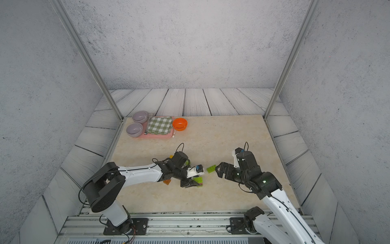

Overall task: Assemble the letter r with lego
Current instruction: Place the lego brick at the center of the board, then pick up the lego brick from the center of the board.

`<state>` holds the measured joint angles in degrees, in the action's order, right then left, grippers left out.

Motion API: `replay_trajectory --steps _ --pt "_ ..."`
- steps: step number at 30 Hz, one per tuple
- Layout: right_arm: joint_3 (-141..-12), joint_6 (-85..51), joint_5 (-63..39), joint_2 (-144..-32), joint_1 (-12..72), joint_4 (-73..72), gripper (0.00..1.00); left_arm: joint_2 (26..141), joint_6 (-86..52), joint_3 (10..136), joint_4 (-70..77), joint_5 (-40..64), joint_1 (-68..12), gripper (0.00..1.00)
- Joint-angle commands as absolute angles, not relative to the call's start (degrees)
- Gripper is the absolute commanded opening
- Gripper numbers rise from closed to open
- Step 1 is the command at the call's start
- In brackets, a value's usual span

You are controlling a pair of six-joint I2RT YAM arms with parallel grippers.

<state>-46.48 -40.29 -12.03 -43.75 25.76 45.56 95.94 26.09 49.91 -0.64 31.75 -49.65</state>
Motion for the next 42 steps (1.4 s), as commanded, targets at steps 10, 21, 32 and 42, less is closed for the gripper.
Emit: replay_trajectory --steps 10,21,32,42 --pt "-36.97 -27.97 -18.50 -40.67 25.68 32.01 0.99 80.78 18.25 49.37 -0.64 33.00 -49.92 0.92" --pt "-29.69 -9.30 -34.15 -57.29 30.36 7.12 0.99 54.37 -5.98 35.76 3.37 13.62 -47.14 0.98" --pt "-44.59 12.15 -29.01 -76.19 36.44 19.56 0.99 48.17 -4.83 35.33 -0.92 12.21 -43.88 0.98" --pt "-56.71 25.89 -18.32 -80.07 38.54 43.20 0.99 44.47 -2.67 37.15 -3.15 13.19 -41.85 0.98"
